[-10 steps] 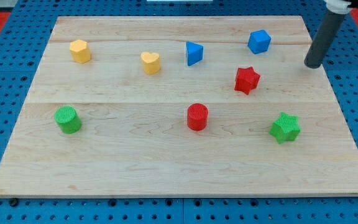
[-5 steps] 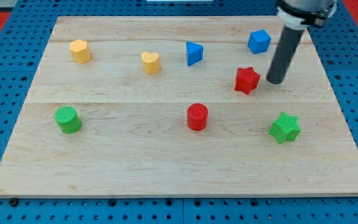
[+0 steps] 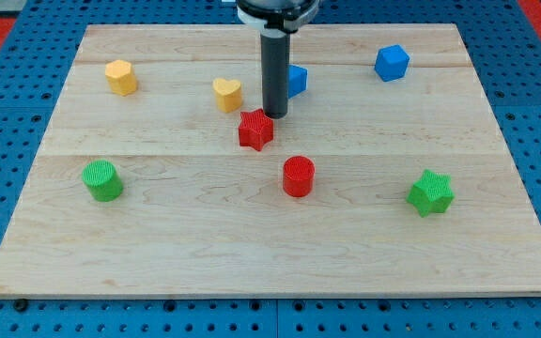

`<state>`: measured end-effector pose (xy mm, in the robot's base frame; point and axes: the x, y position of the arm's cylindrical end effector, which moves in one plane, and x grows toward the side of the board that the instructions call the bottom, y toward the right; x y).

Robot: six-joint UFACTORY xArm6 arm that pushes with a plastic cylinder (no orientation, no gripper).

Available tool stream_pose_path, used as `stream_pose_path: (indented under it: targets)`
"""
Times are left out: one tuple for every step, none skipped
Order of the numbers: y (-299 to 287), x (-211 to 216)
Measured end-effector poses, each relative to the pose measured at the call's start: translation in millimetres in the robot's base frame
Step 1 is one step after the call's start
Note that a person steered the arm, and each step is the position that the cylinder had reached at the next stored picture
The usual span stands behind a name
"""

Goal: Move the red star and blue triangle diagonal to each other

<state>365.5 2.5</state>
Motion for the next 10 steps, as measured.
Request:
stream_pose_path:
  targets:
    - [0.0, -18.2]
    - [-1.0, -24.9]
    - [-1.6, -34.6]
    - [-1.6, -37.0]
    - [11.9, -37.0]
    - [29.4, -37.0]
    - [32.6, -38.0]
    - [32.6, -49.5]
    - [33.8, -59.3]
    - [28.1, -56.8]
